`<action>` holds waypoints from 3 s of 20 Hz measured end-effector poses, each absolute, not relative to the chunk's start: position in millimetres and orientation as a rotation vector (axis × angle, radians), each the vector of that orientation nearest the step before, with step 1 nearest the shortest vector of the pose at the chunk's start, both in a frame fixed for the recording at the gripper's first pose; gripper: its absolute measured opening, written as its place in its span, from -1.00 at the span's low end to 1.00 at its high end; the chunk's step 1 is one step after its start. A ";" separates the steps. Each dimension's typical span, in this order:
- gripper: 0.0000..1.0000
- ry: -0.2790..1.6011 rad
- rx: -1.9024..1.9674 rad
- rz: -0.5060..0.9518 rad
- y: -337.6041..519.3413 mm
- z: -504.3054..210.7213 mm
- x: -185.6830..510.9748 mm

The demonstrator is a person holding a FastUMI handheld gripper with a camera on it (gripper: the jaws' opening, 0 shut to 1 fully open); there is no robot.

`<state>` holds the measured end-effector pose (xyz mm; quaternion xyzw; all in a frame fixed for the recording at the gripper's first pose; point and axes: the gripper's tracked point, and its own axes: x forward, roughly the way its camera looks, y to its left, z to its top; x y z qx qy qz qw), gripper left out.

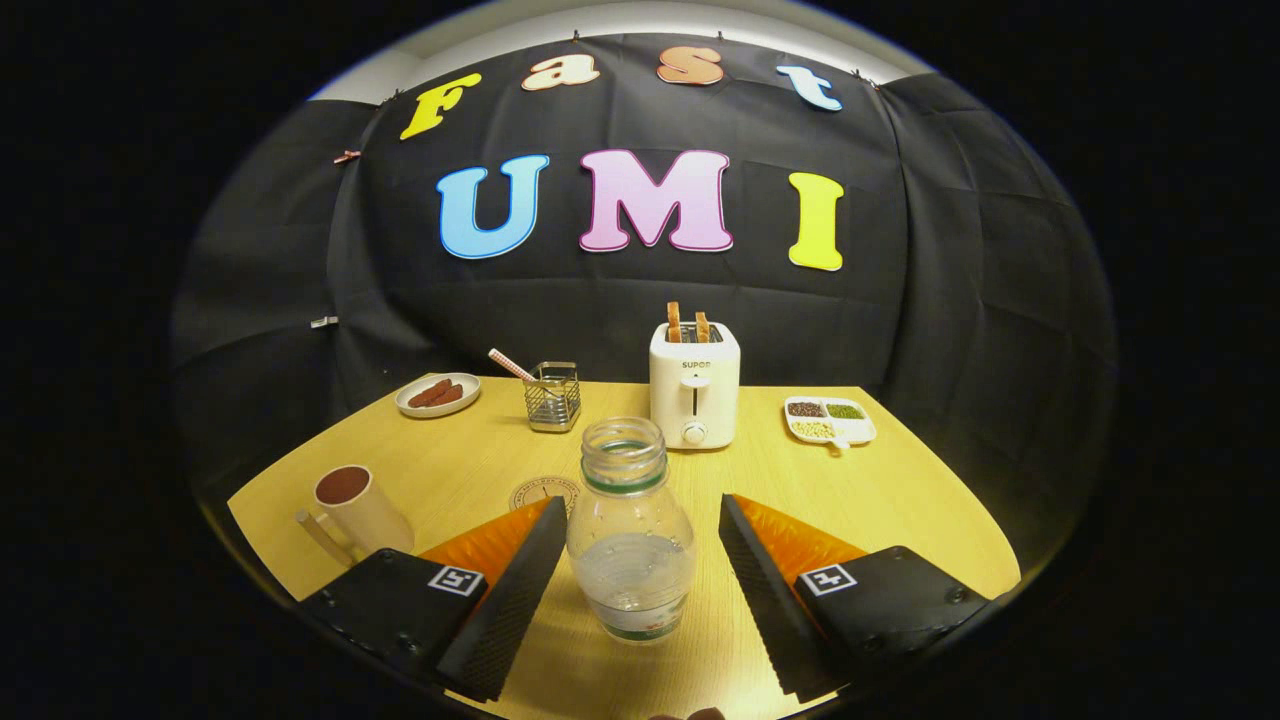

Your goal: Take the bottle from table, then pour the juice into the cup, finally place the bottle on the coaster

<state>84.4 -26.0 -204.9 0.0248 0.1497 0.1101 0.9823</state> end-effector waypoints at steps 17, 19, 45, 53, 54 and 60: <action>0.97 0.299 0.026 0.256 -17.6 -271.0 114.2; 0.93 0.305 0.035 0.254 -15.5 -270.7 112.9; 0.52 0.329 -0.216 0.401 38.6 -221.8 123.5; 0.52 0.339 -0.557 0.414 88.0 -205.1 149.2; 0.52 0.351 -0.583 0.417 94.1 -206.3 152.0; 0.52 0.351 -0.770 0.417 130.5 -200.8 159.0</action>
